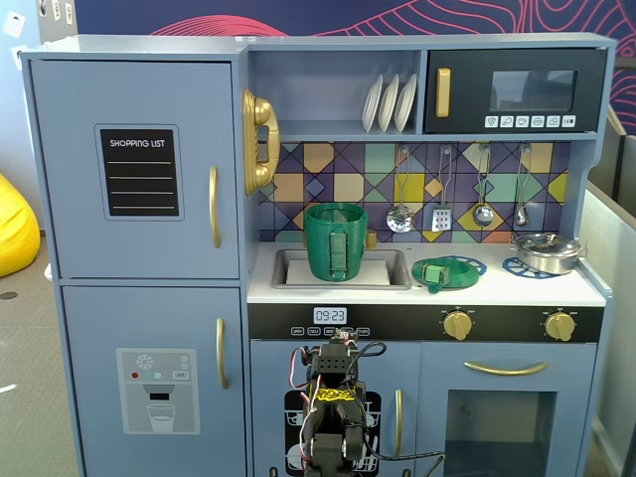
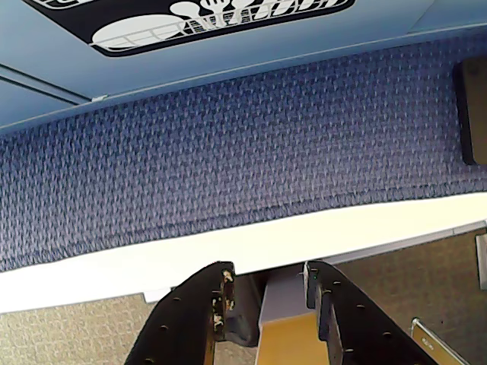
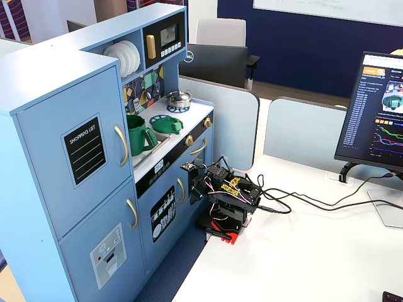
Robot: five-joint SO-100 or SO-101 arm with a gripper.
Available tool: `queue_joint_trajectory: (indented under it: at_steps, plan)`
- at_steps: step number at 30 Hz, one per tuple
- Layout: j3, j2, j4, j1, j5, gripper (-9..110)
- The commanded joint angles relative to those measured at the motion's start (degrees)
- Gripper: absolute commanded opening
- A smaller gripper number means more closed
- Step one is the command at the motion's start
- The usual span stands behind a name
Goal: Pick up the lid from the counter and put it on the green recipient
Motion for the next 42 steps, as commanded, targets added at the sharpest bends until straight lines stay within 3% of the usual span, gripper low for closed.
queue_joint_trajectory:
  at_steps: [1,11,15,21,26,32,42]
  plan:
    - [-0.18,-0.44,10.28,1.67,-0.44,0]
    - [-0.26,-0.44,8.7,1.85,0.18,0]
    - [-1.93,-1.49,-4.57,7.21,3.52,0]
    - [-12.66,-13.8,-28.39,18.11,-11.51,3]
    - [-22.41,-20.21,-42.63,25.31,-6.42,20]
    - [-21.53,-23.2,-63.81,32.61,-9.4,36]
    - [-24.43,-31.2,-76.99,32.87,-7.65,39]
